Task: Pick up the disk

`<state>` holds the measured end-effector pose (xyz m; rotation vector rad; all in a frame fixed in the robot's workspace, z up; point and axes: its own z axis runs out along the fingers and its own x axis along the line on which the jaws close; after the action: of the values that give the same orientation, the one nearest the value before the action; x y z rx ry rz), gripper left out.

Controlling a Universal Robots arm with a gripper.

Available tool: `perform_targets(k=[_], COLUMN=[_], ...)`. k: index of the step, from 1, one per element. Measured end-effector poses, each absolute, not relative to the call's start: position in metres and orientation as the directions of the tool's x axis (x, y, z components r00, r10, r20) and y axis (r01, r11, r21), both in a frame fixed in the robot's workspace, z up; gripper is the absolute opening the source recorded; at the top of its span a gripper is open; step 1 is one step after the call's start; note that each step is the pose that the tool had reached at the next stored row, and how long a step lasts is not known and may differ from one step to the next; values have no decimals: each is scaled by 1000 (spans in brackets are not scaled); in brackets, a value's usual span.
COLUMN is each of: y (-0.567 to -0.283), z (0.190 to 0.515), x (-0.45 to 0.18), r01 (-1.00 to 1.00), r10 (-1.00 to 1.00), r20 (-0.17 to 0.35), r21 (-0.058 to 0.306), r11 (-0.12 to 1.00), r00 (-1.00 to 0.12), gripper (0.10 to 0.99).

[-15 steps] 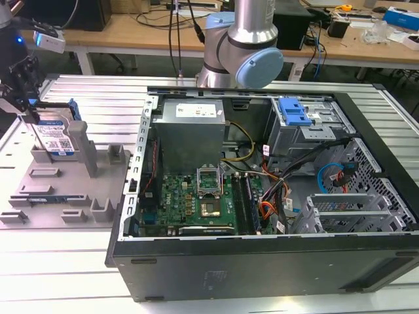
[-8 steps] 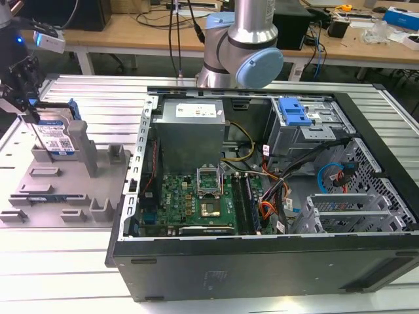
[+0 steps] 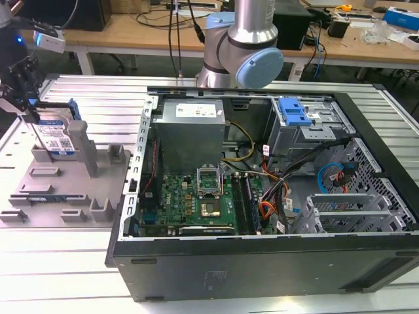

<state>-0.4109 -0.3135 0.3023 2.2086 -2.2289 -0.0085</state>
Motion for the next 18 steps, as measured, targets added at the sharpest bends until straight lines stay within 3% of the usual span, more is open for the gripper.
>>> perform_targets(k=[18], y=[-313], z=[412], x=[-411], r01=[-1000], r10=[-1000], r20=[-1], r21=[7], r11=[2], r00=[-2], gripper=[369])
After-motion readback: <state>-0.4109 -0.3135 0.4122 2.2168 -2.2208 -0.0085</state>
